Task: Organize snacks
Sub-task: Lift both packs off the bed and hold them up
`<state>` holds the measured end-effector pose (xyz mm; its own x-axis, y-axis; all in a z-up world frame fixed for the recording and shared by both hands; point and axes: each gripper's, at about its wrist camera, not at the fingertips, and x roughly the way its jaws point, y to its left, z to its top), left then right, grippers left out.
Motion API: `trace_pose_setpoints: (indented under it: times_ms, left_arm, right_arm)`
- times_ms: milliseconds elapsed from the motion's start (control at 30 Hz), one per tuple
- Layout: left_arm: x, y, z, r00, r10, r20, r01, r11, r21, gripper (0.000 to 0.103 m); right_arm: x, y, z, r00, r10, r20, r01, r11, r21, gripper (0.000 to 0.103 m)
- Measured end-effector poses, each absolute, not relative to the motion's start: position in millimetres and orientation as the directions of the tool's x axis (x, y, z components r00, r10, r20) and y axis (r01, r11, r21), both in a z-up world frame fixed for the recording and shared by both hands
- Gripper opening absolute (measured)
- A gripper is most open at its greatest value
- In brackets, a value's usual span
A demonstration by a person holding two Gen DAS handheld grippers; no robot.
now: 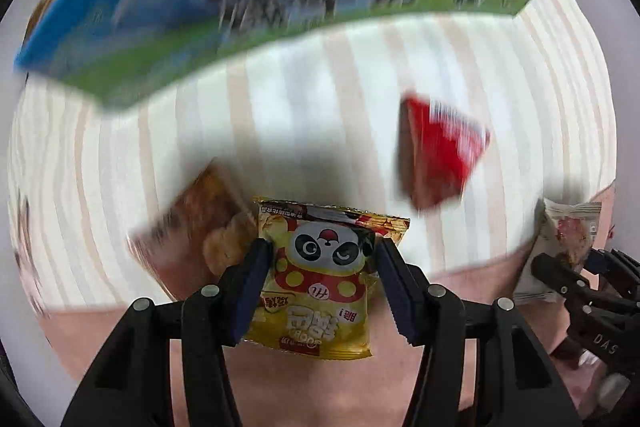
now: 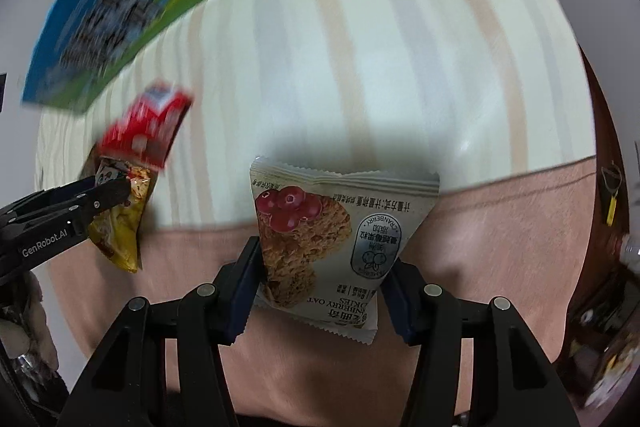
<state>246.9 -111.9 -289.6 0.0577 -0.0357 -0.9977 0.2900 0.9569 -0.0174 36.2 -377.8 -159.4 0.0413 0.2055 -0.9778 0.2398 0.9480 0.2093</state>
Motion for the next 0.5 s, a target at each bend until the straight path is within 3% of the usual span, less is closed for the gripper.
trace_pose_setpoints:
  times_ms: [200,267,333,500]
  left_arm:
    - [204,-85,-300,-0.004,-0.130,-0.991,0.185,0.974,-0.129,0.055]
    - [198,-80,-306,-0.009,-0.138,-0.990,0.184,0.973,-0.137,0.067]
    - [197,-75,-316,-0.044,-0.185,-0.982,0.163,0.968,-0.190,0.068]
    - [196,-61,-332,-0.057,-0.210,-0.976,0.164,0.963,-0.216,0.068]
  right_arm:
    - [12,-346,-164,-0.026,0.198,-0.980,0.123,0.973,0.194,0.059]
    - [10,-342,-166,-0.033,0.199,-0.979,0.127,0.973,0.193,0.062]
    - [8,-339,-168,-0.035,0.239,-0.970,0.159,0.960,0.231,0.078]
    - [7,-343,-172,-0.020,0.264,-0.964,0.218,0.942,0.253,0.078]
